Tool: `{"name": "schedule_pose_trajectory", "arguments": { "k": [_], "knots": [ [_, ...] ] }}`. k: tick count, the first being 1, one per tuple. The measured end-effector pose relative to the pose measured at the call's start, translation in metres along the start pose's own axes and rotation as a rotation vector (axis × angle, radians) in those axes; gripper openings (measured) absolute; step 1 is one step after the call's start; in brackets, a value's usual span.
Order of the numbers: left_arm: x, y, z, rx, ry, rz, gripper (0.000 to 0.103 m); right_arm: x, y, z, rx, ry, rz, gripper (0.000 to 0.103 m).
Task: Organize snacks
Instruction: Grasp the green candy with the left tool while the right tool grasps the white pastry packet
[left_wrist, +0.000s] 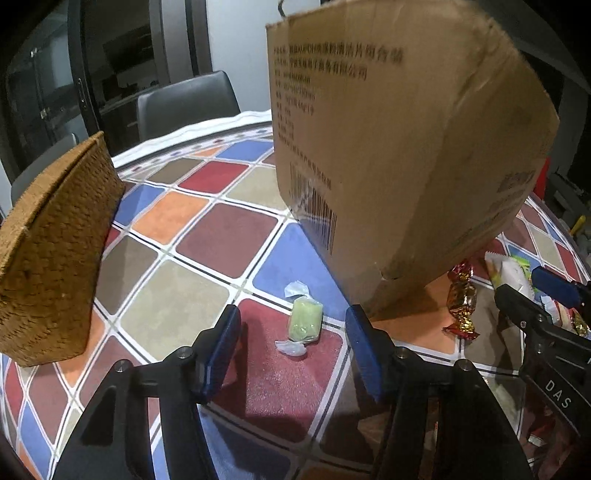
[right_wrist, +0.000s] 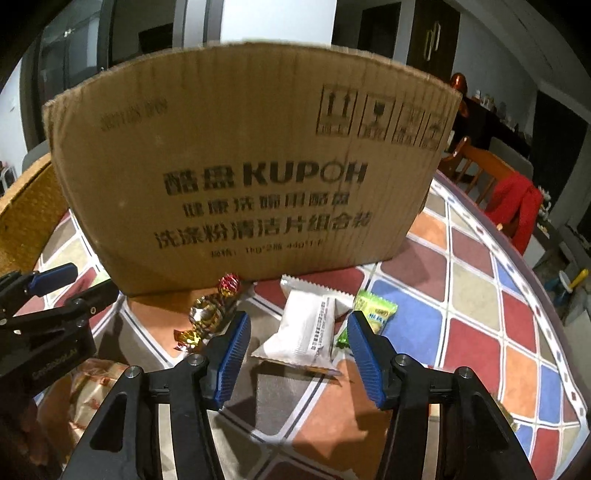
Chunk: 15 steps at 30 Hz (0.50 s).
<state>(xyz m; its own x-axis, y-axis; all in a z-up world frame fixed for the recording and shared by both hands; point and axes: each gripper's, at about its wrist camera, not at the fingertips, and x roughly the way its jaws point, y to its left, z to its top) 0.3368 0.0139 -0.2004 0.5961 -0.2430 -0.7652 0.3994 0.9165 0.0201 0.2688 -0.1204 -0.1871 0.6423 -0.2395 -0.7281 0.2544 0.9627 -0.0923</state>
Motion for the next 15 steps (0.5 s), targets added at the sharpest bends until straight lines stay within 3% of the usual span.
{"name": "schedule_pose_trajectory", "arguments": {
  "k": [9, 15],
  "knots": [
    [0.01, 0.003, 0.006, -0.018, 0.024, -0.008, 0.055, 0.011, 0.005, 0.0, 0.024, 0.059, 0.034, 0.046],
    [0.007, -0.002, 0.005, 0.0, 0.016, -0.011, 0.028, 0.012, 0.001, -0.001, 0.05, 0.076, 0.059, 0.044]
  ]
}}
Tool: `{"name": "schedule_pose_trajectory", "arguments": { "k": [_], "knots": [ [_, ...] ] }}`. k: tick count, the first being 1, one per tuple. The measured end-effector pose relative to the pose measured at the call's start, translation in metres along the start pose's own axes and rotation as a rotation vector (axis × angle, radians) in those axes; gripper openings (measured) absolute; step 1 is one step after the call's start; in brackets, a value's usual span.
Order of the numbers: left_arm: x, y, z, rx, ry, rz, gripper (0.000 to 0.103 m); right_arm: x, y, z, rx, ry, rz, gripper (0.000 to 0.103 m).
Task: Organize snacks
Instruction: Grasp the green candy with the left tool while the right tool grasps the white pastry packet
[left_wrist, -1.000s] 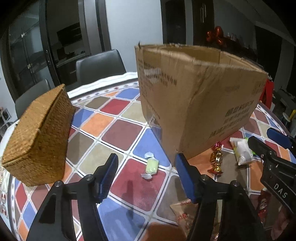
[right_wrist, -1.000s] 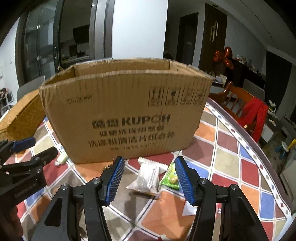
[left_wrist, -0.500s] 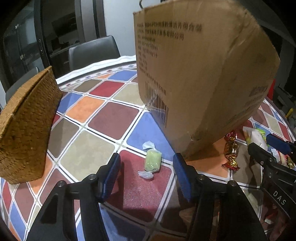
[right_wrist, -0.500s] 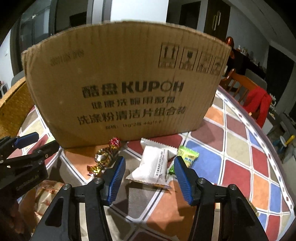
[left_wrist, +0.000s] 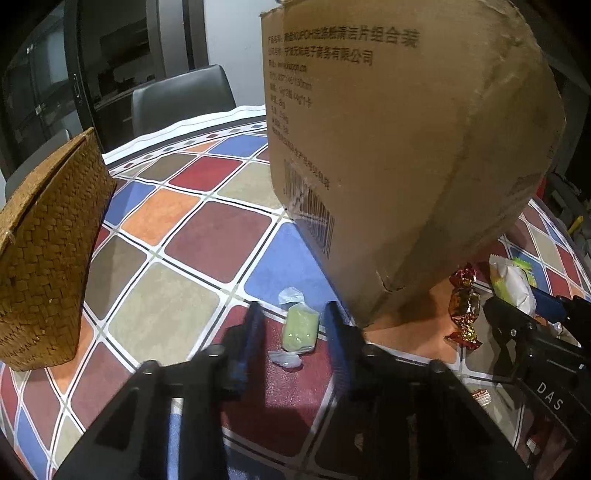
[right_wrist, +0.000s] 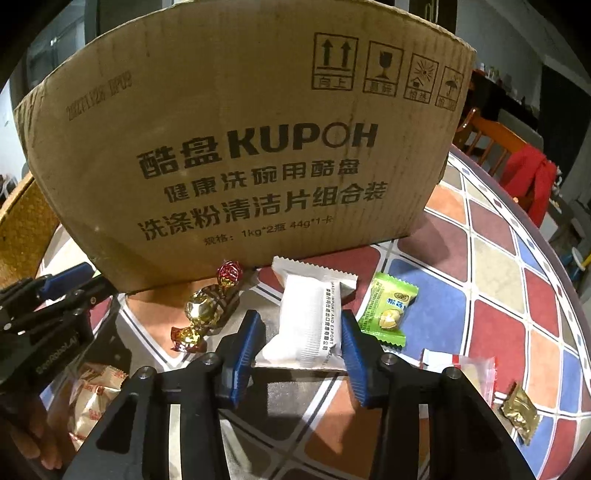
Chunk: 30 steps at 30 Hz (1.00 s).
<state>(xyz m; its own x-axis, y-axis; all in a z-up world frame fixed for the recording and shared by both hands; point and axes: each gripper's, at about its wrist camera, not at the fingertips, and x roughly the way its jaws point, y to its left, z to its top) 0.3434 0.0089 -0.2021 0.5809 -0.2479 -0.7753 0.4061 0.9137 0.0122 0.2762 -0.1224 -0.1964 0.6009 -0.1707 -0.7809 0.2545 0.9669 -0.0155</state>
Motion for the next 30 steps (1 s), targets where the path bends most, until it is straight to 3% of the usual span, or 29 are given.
{"name": "schedule_pose_trajectory", "arguments": {
  "k": [3, 13, 30],
  "knots": [
    [-0.001, 0.0, 0.0, 0.008, 0.002, 0.006, 0.02, 0.0, -0.001, 0.0, 0.003, 0.0, 0.008, 0.044],
    [-0.012, 0.001, -0.005, -0.005, 0.007, 0.013, 0.019, -0.007, -0.008, 0.005, -0.002, -0.023, 0.03, 0.042],
    [-0.068, -0.017, 0.001, -0.017, -0.034, 0.083, 0.019, -0.044, -0.03, 0.013, -0.005, -0.09, 0.076, 0.042]
  ]
}}
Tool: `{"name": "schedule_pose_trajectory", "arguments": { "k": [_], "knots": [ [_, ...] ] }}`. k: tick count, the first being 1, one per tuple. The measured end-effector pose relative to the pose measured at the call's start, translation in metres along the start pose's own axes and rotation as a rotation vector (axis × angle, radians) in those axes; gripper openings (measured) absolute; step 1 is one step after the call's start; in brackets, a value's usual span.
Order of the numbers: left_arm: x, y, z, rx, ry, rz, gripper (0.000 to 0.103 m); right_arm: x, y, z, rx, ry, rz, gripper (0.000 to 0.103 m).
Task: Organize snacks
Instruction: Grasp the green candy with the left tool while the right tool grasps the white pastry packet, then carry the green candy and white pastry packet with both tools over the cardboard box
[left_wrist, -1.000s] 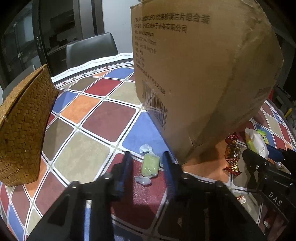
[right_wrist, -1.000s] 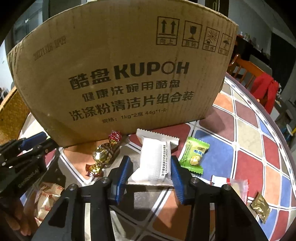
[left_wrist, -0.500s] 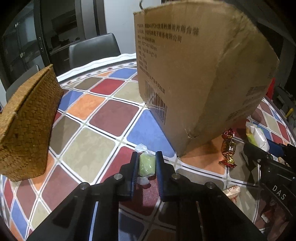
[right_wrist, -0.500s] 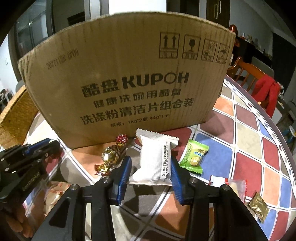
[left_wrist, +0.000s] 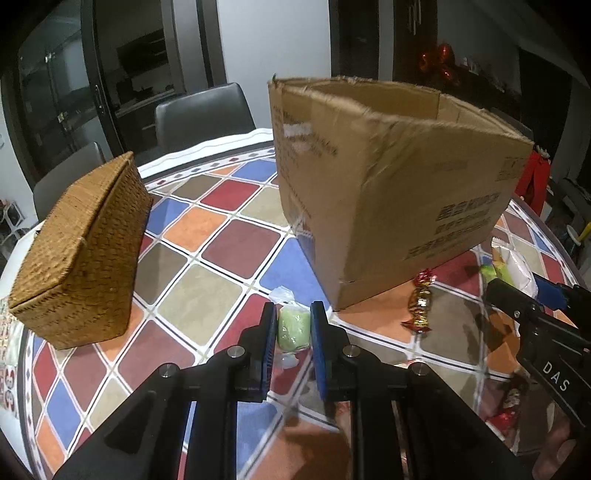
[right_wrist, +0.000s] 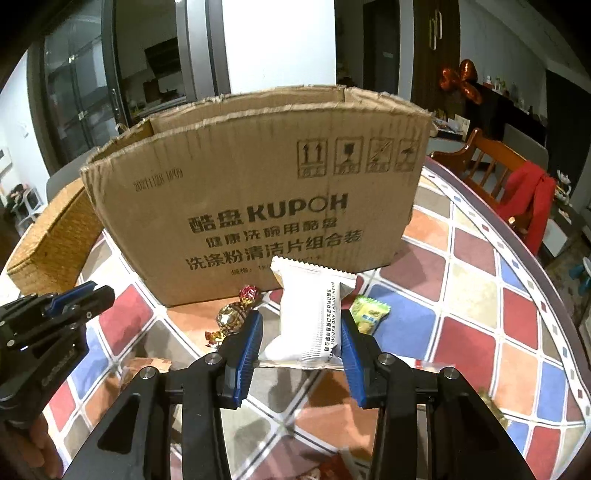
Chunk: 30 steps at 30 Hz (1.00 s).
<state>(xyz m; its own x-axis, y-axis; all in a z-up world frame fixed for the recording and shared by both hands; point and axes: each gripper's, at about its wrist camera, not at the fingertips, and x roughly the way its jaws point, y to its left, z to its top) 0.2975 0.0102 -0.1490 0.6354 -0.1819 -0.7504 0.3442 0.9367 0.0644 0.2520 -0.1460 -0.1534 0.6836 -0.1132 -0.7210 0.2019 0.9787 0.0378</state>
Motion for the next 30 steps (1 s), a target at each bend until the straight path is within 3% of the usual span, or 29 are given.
{"name": "schedule_pose_trajectory", "arguments": {
  "k": [16, 30],
  "knots": [
    [-0.047, -0.02, 0.008, -0.057, -0.01, 0.029, 0.019, -0.041, -0.022, 0.015, -0.01, -0.057, 0.034, 0.042],
    [-0.088, -0.036, 0.034, -0.087, -0.058, 0.034, 0.019, -0.078, -0.037, 0.044, -0.021, -0.13, 0.058, 0.042]
  ]
}}
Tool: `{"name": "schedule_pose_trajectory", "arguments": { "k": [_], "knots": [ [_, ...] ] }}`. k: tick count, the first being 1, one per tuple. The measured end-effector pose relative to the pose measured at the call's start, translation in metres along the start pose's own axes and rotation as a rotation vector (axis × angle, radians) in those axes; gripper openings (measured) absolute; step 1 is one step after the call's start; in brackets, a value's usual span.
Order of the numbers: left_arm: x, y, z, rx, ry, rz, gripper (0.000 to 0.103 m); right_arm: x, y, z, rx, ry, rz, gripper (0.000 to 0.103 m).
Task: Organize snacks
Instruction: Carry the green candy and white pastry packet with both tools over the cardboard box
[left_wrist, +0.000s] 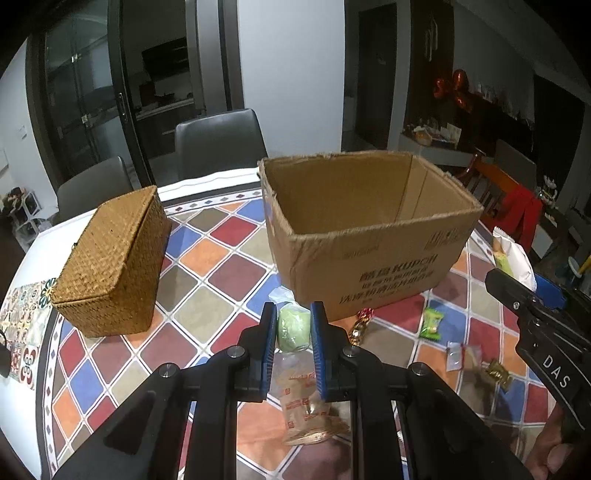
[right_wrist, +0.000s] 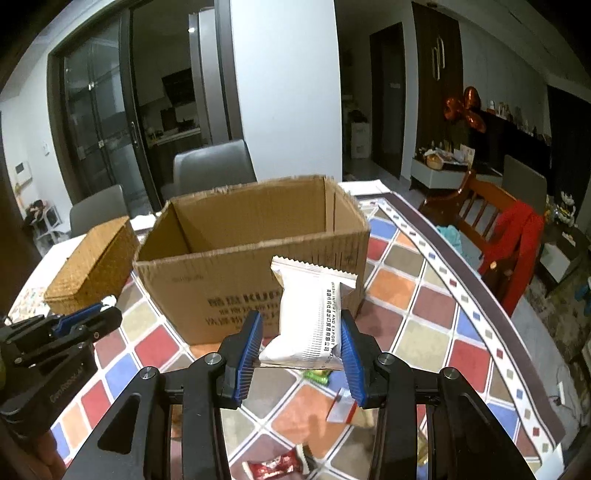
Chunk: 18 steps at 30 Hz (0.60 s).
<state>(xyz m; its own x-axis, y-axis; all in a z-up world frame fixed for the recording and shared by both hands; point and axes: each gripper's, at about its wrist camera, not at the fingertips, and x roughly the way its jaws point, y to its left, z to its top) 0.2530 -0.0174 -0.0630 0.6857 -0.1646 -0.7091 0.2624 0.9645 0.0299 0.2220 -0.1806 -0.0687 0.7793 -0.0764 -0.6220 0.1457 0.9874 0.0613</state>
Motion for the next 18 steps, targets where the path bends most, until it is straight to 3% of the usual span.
{"name": "schedule_pose_trajectory", "arguments": {
  "k": [18],
  "knots": [
    [-0.006, -0.011, 0.055, -0.008, -0.071, -0.017, 0.019, -0.002, -0.012, 0.059, -0.059, -0.073, 0.023, 0.042]
  ]
}}
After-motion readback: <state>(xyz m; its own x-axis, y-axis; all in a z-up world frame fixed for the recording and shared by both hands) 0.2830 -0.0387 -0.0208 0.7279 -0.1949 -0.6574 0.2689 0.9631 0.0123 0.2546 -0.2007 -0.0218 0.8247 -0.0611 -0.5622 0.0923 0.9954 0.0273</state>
